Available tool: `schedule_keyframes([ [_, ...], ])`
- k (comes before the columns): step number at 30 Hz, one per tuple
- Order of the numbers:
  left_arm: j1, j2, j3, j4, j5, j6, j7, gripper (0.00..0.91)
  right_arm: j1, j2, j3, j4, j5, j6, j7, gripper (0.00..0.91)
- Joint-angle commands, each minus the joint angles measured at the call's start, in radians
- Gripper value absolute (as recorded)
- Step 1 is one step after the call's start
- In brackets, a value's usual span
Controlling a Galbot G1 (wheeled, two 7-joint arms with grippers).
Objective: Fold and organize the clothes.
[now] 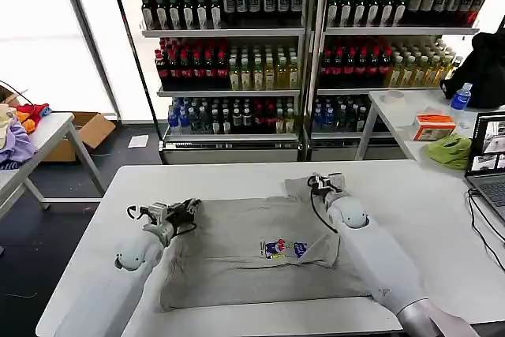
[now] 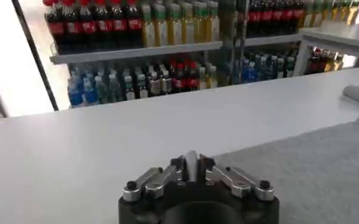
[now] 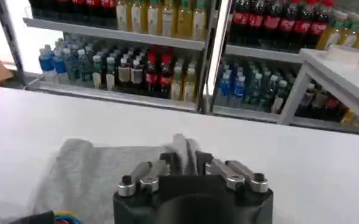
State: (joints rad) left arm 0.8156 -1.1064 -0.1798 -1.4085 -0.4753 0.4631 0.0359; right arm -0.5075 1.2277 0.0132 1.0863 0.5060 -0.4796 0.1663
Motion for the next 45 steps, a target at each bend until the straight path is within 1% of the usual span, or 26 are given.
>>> schedule_keyframes([
  [1, 0.025, -0.013, -0.008, -0.020, 0.004, -0.041, -0.010, 0.010, -0.029, -0.001, 0.028, 0.044, 0.004, 0.004, 0.009, 0.000],
  [3, 0.031, -0.014, -0.010, -0.049, 0.000, -0.043, -0.012, 0.000, -0.039, -0.003, 0.051, 0.075, 0.009, 0.005, 0.017, 0.000],
  [6, 0.041, -0.012, -0.015, -0.082, -0.012, -0.063, -0.023, 0.010, -0.058, -0.005, 0.086, 0.142, 0.015, 0.004, 0.024, 0.000],
  [10, 0.061, -0.002, -0.034, -0.155, -0.021, -0.072, -0.030, 0.000, -0.109, -0.024, 0.113, 0.270, 0.019, 0.004, 0.026, 0.000],
  [14, 0.088, 0.017, -0.049, -0.210, -0.026, -0.090, -0.030, 0.010, -0.152, -0.038, 0.137, 0.380, 0.026, 0.001, 0.038, 0.000],
  [17, 0.109, 0.032, -0.064, -0.240, -0.026, -0.091, -0.031, 0.010, -0.192, -0.046, 0.149, 0.471, 0.030, -0.002, 0.047, 0.000],
  [27, 0.224, 0.077, -0.123, -0.373, -0.031, -0.077, -0.030, 0.010, -0.289, -0.077, 0.182, 0.664, 0.050, -0.022, 0.075, 0.000],
  [30, 0.265, 0.074, -0.140, -0.409, -0.023, -0.073, -0.029, 0.010, -0.366, -0.072, 0.219, 0.732, 0.041, -0.035, 0.081, 0.000],
  [34, 0.317, 0.076, -0.161, -0.441, -0.012, -0.073, -0.026, 0.010, -0.480, -0.081, 0.250, 0.789, 0.034, -0.035, 0.087, 0.000],
  [41, 0.424, 0.053, -0.195, -0.483, 0.040, -0.085, -0.004, 0.010, -0.653, -0.056, 0.336, 0.859, 0.036, -0.056, 0.125, 0.000],
  [45, 0.473, 0.059, -0.215, -0.511, 0.046, -0.085, -0.005, 0.010, -0.726, -0.055, 0.386, 0.911, 0.036, -0.057, 0.146, 0.000],
])
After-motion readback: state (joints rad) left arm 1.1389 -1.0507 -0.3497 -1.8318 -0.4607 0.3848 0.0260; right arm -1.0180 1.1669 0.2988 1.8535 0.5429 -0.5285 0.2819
